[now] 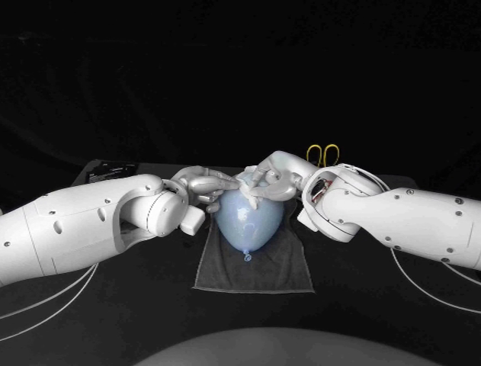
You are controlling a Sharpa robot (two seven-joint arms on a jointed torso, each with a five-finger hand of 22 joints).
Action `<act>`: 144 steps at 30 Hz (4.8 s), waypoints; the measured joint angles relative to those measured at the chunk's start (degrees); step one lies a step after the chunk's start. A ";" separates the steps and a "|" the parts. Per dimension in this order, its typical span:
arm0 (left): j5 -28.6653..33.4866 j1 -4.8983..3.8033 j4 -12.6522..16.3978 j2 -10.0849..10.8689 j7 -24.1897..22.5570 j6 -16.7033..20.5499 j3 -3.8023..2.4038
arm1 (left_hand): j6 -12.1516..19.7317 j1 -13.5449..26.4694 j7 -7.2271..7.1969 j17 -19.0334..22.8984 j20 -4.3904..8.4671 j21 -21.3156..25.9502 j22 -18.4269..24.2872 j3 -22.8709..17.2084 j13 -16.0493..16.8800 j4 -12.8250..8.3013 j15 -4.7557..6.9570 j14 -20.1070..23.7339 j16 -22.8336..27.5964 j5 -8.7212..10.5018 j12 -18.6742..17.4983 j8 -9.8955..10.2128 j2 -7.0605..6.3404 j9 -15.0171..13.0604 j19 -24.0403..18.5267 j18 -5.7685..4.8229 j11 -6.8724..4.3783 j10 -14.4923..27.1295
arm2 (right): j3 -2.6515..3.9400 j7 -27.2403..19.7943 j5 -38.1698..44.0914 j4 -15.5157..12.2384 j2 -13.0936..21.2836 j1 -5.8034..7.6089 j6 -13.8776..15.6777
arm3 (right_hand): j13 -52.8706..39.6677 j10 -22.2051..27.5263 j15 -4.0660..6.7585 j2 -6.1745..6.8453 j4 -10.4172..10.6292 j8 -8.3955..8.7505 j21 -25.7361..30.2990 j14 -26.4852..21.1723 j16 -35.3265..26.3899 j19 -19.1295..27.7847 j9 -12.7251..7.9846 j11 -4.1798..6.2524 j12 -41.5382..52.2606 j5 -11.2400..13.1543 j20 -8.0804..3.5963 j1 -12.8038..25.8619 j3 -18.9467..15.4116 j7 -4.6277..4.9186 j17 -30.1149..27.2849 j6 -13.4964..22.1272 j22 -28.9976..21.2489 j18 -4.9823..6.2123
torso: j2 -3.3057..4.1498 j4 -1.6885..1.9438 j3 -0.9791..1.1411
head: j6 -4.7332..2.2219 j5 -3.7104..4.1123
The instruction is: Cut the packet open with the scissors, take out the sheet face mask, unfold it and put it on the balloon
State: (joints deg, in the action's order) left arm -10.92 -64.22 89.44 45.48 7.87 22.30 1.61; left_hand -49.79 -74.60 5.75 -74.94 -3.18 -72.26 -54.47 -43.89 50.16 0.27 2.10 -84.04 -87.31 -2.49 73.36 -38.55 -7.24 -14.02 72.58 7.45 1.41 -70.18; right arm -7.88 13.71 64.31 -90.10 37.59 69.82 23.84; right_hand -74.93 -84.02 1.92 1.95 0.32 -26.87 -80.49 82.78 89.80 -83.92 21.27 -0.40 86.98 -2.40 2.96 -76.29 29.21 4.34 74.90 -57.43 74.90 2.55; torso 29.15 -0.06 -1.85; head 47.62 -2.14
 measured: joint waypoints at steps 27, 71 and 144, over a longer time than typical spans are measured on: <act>-2.36 0.18 3.75 2.87 -9.29 -7.06 0.01 | 2.41 11.51 0.78 0.25 -0.83 3.81 5.47 15.21 -10.07 10.33 -0.29 -0.09 1.51 -0.63 -5.13 -0.99 -2.81 -7.30 -3.26 -0.01 0.74 9.40 | -0.07 -11.98 -19.37 -4.91 3.30 -0.29 8.64 | -0.02 0.00 0.17 -0.35 -0.41 0.00 0.01 -0.15 -0.04 -0.16 0.02 0.39 0.30 -0.22 -0.20 1.46 1.65 0.02 0.04 -0.03 0.04 -0.04 | 0.01 -0.01 -0.01 | -0.40 -0.03; 1.60 0.22 2.92 1.89 -7.68 -8.22 0.02 | 1.91 -2.27 0.25 0.00 0.11 2.21 2.39 10.32 -9.73 6.10 0.06 -0.03 1.28 -0.01 -6.81 -1.36 2.54 -7.55 -1.51 0.00 0.12 7.18 | -0.09 -10.68 -19.78 -4.28 3.66 -0.48 7.80 | 0.02 0.02 0.44 0.29 -1.29 -1.02 0.12 0.14 0.00 -0.17 0.03 0.37 -0.07 -0.23 -0.40 2.57 2.84 -0.30 0.04 0.28 0.04 -0.13 | 0.00 0.02 0.00 | -0.11 -0.01; -1.43 0.23 2.64 5.00 -7.10 -8.38 0.02 | 0.35 0.14 -0.39 0.00 0.40 -0.47 -1.61 5.81 -8.61 4.28 0.44 -0.02 0.84 -0.18 -7.69 -2.40 0.12 -7.87 0.43 0.00 -0.19 5.23 | 0.36 -9.91 -19.05 -6.72 11.69 -0.61 12.09 | 0.03 -0.08 0.44 0.26 -2.23 -2.00 -0.15 0.15 -0.05 -0.07 0.05 0.48 -0.08 -0.27 -0.50 3.25 4.40 -0.54 0.05 1.10 0.04 -0.43 | -0.03 -0.03 0.04 | -0.61 0.95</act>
State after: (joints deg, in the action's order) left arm -12.36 -63.99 92.08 50.48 0.77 13.91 1.63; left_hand -49.44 -74.46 5.36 -74.94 -2.78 -72.73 -56.08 -38.07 41.55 4.55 2.54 -84.06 -86.47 -2.67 65.67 -40.95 -7.12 -21.88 73.00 7.45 1.22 -64.96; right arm -7.52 3.80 45.26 -96.82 49.29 69.22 35.93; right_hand -74.90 -84.11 2.37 2.21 -1.90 -28.87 -80.64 82.93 89.76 -83.98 21.31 0.08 86.90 -2.67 2.46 -73.04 33.61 3.81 74.95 -56.33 74.94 2.13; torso 29.11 -0.09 -1.81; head 47.01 -1.19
